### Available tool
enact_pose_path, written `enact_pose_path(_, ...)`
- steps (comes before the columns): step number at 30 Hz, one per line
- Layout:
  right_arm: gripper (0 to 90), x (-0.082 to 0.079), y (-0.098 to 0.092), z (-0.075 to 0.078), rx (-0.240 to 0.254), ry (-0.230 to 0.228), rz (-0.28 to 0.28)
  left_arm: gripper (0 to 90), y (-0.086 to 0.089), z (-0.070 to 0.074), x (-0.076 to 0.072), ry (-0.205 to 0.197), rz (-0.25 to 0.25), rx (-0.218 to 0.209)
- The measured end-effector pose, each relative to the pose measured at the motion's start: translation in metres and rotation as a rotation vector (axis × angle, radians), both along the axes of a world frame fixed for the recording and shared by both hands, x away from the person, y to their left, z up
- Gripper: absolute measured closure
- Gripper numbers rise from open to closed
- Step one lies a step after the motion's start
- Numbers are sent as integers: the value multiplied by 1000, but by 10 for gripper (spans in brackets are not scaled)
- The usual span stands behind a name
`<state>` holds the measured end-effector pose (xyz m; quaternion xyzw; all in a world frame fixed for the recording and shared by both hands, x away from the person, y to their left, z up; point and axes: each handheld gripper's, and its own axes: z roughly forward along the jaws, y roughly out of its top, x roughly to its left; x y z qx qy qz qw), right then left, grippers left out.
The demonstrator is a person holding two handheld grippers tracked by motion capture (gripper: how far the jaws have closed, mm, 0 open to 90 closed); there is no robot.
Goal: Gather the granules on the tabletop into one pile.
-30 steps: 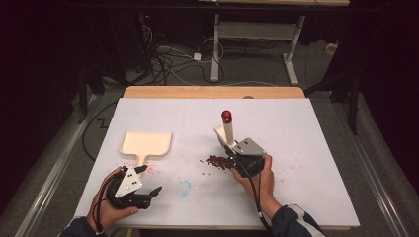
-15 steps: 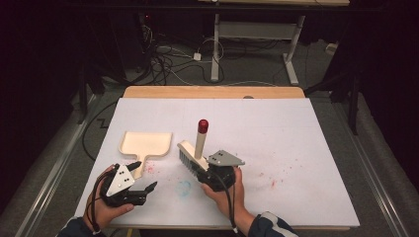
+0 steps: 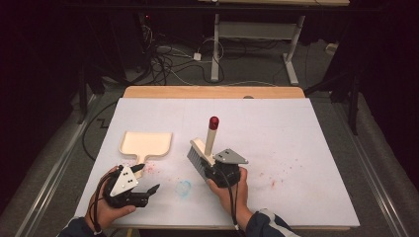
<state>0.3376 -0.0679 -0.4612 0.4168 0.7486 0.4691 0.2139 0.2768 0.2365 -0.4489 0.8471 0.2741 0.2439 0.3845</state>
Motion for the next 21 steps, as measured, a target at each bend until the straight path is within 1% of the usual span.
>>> enact_pose_path(1, 674, 0, 0, 0, 0, 0, 0, 195, 0, 0, 0, 10, 2, -3)
enact_pose_path(2, 674, -1, -7, 1, 2, 2, -15, 194, -1, 0, 0, 10, 2, -2)
enact_pose_path(3, 674, -1, -10, 1, 4, 8, -24, 194, -1, 0, 0, 11, 3, -1)
enact_pose_path(4, 674, -1, -10, 1, 4, 8, -24, 194, -1, 0, 0, 1, 0, 2)
enact_pose_path(5, 674, -1, -16, 2, 9, 12, -37, 195, -1, 0, 1, 1, 0, 3)
enact_pose_path(7, 674, -1, -19, 3, 7, 12, -46, 197, -1, 0, 1, 3, -3, 4)
enact_pose_path(8, 675, -1, -24, 4, 3, 9, -61, 197, -1, 0, 1, 4, -4, 5)
enact_pose_path(9, 675, -1, -24, 4, 3, 9, -61, 197, -2, 0, 1, 5, -5, 1)
enact_pose_path(10, 675, -1, -26, 5, 0, 8, -62, 197, -2, 0, 1, 9, -5, -9)
enact_pose_path(11, 675, -1, -29, 6, 11, 17, -72, 197, -1, 0, 2, 17, -4, -19)
enact_pose_path(12, 675, -2, -34, 7, 12, 17, -87, 198, -2, -1, 2, 34, -1, -22)
enact_pose_path(13, 675, -2, -34, 7, 12, 17, -87, 198, -3, -2, 2, 36, -3, -11)
enact_pose_path(15, 675, -2, -37, 7, 10, 19, -97, 198, -4, -3, 2, 25, -13, 11)
enact_pose_path(17, 675, -2, -40, 10, 18, 17, -99, 198, -6, -3, 2, 25, -20, 13)
enact_pose_path(19, 675, -4, -42, 13, 20, 4, -102, 198, -6, -3, 2, 24, -22, 21)
enact_pose_path(21, 676, -6, -44, 18, 15, -9, -84, 197, -6, -3, 2, 25, -25, 18)
